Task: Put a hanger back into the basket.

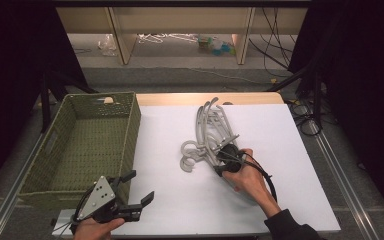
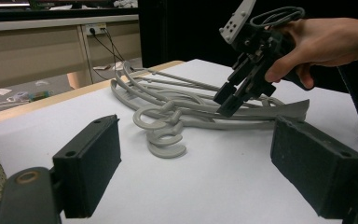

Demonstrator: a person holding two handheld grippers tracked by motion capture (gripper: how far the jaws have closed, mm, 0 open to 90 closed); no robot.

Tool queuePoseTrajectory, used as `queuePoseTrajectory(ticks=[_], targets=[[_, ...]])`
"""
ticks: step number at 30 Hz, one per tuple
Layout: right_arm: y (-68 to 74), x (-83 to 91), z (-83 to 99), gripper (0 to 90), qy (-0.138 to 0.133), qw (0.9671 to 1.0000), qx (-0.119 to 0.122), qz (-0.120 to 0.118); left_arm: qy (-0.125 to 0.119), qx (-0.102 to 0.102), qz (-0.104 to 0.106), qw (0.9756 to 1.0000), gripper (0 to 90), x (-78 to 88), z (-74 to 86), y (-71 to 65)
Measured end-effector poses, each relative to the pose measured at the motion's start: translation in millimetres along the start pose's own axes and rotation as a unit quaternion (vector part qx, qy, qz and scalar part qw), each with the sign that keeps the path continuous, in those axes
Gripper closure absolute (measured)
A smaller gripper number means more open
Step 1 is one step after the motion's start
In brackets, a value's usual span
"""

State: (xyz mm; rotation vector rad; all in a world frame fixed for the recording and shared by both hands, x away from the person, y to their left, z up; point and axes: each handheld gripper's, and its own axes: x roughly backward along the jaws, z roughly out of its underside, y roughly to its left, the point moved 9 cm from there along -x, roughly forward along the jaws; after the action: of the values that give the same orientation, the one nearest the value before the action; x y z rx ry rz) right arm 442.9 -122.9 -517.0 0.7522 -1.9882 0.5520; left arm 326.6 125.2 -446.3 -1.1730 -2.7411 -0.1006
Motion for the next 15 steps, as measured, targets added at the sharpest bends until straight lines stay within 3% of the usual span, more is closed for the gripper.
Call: queuePoseTrajectory(ticks=[6,8,10,15], targets=[[3.4,-11.5,-2.4,61.1,0.022,0.9997,0.011,-0.005,-0.007,0.005,0.003,1.0,15.8,-0.8,-0.8,-0.5],[2.4,-13.3,-3.2,61.9,0.032,0.9994,0.008,0.001,0.004,0.008,0.0,1.0,15.7,0.3,1.7,-1.1],[0.9,-14.0,-5.5,62.6,0.038,0.9992,0.008,0.004,0.003,-0.005,0.003,1.0,15.7,0.4,0.4,-0.1],[-1.5,-13.9,-6.3,68.7,0.054,0.9984,0.013,0.003,0.006,0.0,0.003,1.0,15.8,-0.1,1.8,-0.6]])
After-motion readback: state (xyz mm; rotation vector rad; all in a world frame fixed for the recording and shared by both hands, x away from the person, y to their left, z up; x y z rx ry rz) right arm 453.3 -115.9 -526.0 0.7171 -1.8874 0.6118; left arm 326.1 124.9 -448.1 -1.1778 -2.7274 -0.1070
